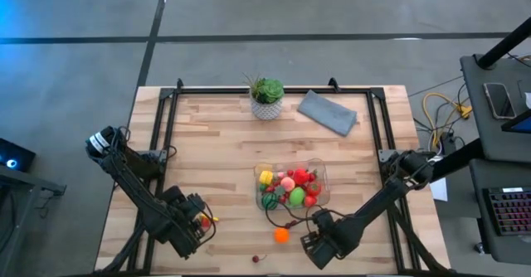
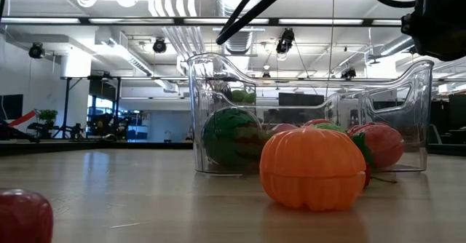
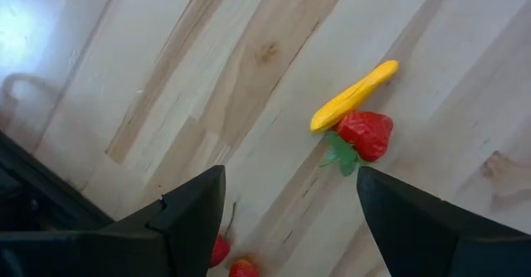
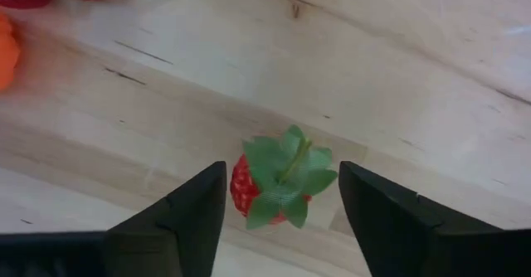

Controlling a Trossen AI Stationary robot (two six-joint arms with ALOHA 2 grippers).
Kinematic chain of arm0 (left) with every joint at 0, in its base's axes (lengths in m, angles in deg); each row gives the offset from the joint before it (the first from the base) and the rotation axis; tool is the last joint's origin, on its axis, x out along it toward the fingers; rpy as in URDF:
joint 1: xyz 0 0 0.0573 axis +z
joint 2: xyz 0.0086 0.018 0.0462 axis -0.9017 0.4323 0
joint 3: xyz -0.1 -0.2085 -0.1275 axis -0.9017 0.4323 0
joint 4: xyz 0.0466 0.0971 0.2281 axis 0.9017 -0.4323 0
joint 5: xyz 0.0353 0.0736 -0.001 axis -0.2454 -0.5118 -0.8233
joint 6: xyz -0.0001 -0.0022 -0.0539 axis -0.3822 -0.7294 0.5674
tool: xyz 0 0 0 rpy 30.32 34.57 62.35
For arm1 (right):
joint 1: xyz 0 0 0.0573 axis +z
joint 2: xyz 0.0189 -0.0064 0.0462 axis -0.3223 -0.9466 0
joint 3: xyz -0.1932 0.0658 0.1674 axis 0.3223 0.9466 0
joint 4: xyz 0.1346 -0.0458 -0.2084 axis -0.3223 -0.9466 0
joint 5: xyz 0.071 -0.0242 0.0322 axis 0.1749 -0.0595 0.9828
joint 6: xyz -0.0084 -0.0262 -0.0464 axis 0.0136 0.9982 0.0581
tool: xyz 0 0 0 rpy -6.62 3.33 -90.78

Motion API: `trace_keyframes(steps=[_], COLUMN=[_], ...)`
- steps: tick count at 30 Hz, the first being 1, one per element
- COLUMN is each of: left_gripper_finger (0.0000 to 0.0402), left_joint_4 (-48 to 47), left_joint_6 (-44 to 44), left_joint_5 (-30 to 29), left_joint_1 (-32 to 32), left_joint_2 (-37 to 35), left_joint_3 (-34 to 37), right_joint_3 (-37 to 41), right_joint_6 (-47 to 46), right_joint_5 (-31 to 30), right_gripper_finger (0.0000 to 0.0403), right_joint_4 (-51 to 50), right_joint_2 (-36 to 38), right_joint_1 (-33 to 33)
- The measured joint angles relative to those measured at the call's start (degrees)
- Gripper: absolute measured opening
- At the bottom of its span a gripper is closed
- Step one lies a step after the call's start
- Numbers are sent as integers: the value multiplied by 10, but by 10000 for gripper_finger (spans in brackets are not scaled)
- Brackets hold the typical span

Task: Pick and placing Produce into tupperware
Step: Put the strawberry into the transparent bin

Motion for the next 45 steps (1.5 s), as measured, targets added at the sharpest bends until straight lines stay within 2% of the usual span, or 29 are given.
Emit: trace_keyframes(steps=[11,21,28,32,36,40,42,45], left_gripper_finger=[258,258,258,258,258,258,258,258], left_joint_4=[2,1,1,2,2,4,4,5], left_joint_6=[0,-1,-1,-1,-1,-1,-1,-11], left_joint_5=[-3,-31,-29,-28,-27,-22,-22,-22], left_joint_1=[0,0,0,0,0,0,0,0], left_joint_2=[0,0,0,0,0,0,0,0], left_joint_3=[0,2,16,19,19,19,19,19], right_joint_3=[1,3,-4,-27,-69,-103,-104,-96], right_joint_6=[0,2,2,0,19,84,129,225], right_joint_5=[2,19,28,-23,-129,-226,-240,-228], right_gripper_finger=[182,141,144,146,142,148,158,180], right_joint_4=[2,4,10,6,-40,-124,-159,-160], right_joint_2=[-3,-3,2,35,89,130,141,144], right_joint_1=[-4,-6,-5,-5,-9,-32,-58,-104])
